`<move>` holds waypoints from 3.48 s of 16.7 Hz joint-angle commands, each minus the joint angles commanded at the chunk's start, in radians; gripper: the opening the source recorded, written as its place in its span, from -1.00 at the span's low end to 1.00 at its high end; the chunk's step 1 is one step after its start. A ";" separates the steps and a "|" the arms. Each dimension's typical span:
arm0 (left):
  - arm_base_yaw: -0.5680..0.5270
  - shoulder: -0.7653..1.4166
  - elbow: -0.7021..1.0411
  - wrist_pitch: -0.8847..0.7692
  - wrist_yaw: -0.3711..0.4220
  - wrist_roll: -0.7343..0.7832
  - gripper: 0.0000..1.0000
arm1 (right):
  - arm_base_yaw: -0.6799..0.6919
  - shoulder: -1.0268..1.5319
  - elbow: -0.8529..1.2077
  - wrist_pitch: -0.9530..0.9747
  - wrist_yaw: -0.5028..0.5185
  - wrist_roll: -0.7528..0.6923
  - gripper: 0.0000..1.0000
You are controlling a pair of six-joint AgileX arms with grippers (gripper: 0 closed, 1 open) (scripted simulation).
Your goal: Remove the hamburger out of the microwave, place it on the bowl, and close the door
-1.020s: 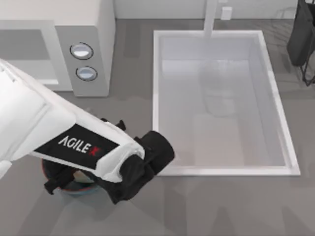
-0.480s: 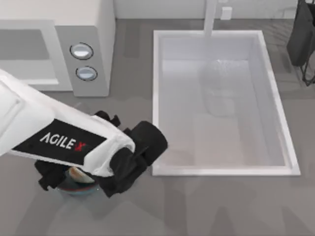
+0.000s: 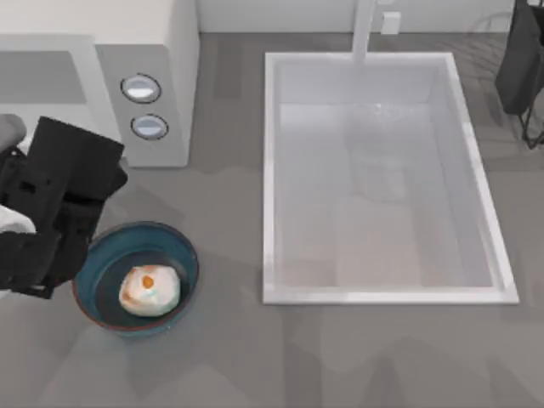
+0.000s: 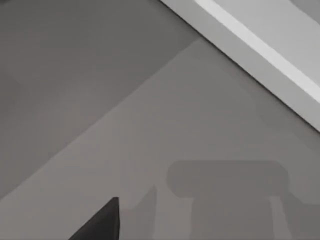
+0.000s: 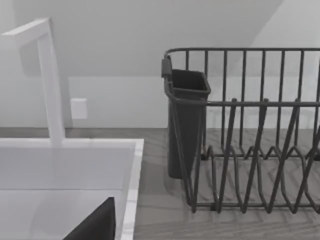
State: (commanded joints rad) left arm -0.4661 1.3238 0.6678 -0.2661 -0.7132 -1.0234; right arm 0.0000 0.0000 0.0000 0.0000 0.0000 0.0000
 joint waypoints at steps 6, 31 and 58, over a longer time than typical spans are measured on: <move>0.254 -0.712 -0.300 0.155 0.386 0.517 1.00 | 0.000 0.000 0.000 0.000 0.000 0.000 1.00; 0.466 -1.324 -0.668 0.266 0.713 1.023 -0.51 | 0.000 0.000 0.000 0.000 0.000 0.000 1.00; 0.413 -1.179 -0.724 0.475 0.657 1.025 -1.00 | 0.000 0.000 0.000 0.000 0.000 0.000 1.00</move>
State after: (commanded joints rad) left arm -0.0534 0.1447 -0.0561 0.2089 -0.0566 0.0016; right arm 0.0000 0.0000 0.0000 0.0000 0.0000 0.0000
